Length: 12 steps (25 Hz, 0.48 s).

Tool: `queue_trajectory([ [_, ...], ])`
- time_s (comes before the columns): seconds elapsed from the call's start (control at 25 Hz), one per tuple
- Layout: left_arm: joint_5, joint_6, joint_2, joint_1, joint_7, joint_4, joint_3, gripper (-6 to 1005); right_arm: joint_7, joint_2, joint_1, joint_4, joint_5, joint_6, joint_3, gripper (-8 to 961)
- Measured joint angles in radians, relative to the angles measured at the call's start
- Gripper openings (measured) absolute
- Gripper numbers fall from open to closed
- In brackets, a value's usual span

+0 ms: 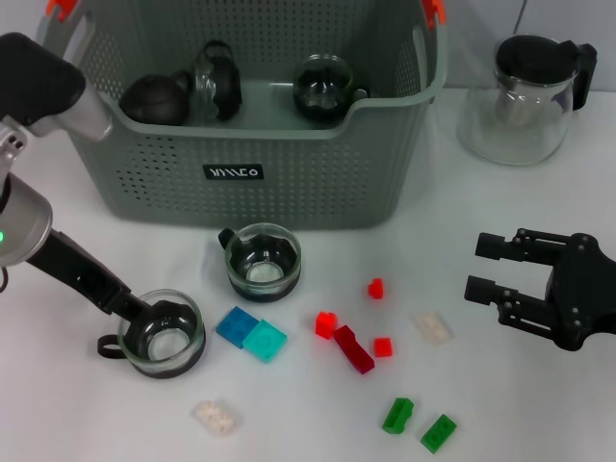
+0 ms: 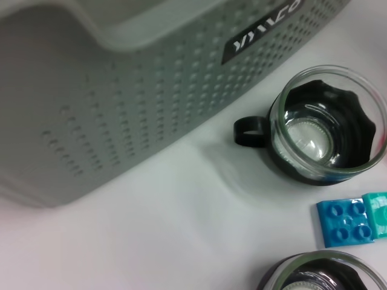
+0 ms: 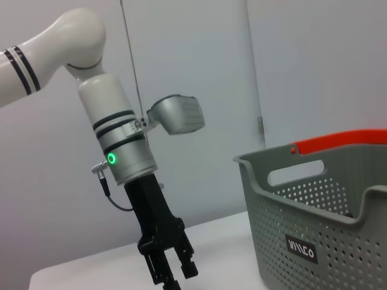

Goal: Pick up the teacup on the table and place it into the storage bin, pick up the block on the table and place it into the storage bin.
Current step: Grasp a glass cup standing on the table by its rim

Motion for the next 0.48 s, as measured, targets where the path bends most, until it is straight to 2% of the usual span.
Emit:
queue_trajectory([
  [0.32, 0.004, -0.021, 0.001, -0.007, -0.064, -0.039, 0.010, 717, 0.001, 0.000, 0.007, 0.002, -0.001, 0.000, 0.001, 557],
  [0.48, 0.013, -0.040, 0.003, -0.022, -0.077, -0.080, 0.010, 582, 0.001, 0.000, 0.010, 0.002, -0.001, 0.000, 0.001, 557],
])
